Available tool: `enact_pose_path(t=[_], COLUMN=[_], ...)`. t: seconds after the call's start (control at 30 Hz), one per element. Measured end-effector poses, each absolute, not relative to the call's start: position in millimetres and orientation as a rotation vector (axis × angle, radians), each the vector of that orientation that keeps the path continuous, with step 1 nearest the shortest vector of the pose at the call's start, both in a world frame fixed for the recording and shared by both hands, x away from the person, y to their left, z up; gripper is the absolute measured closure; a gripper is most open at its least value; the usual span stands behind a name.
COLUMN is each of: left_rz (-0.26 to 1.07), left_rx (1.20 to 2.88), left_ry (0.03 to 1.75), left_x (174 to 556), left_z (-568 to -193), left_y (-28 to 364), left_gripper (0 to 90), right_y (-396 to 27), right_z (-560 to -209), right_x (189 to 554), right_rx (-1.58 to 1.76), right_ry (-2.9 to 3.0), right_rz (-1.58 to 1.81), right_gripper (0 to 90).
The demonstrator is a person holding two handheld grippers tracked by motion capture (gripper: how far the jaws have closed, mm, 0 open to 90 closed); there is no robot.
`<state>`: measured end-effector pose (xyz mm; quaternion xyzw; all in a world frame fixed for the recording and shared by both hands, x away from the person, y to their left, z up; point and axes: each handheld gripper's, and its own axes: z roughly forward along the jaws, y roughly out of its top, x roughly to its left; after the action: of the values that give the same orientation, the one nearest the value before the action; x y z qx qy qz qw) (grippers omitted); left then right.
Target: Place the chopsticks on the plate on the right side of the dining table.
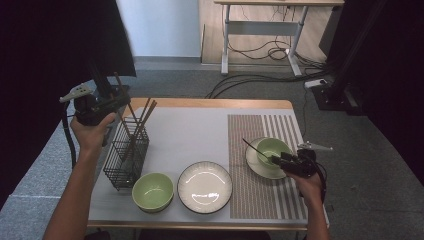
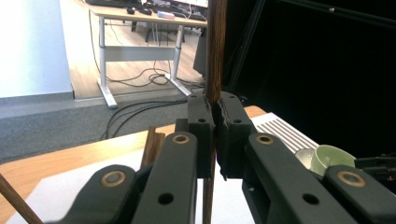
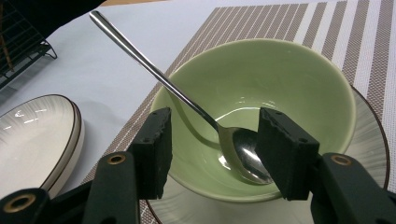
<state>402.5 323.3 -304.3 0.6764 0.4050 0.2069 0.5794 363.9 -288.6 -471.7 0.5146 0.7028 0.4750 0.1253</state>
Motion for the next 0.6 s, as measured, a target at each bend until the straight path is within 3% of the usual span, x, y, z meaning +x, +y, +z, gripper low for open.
enact_pose_path(t=[0.6], left_rz=[0.434], left_rx=[1.606], left_ry=[0.921], left_x=[397.9], left_z=[-321.9], left_y=[305.8], left_gripper=[85.1], right_y=[-287.3], right_z=[-467.5], right_x=[361.8], right_rx=[1.482], right_ry=[2.034], right_rz=[1.39], right_gripper=[46.0])
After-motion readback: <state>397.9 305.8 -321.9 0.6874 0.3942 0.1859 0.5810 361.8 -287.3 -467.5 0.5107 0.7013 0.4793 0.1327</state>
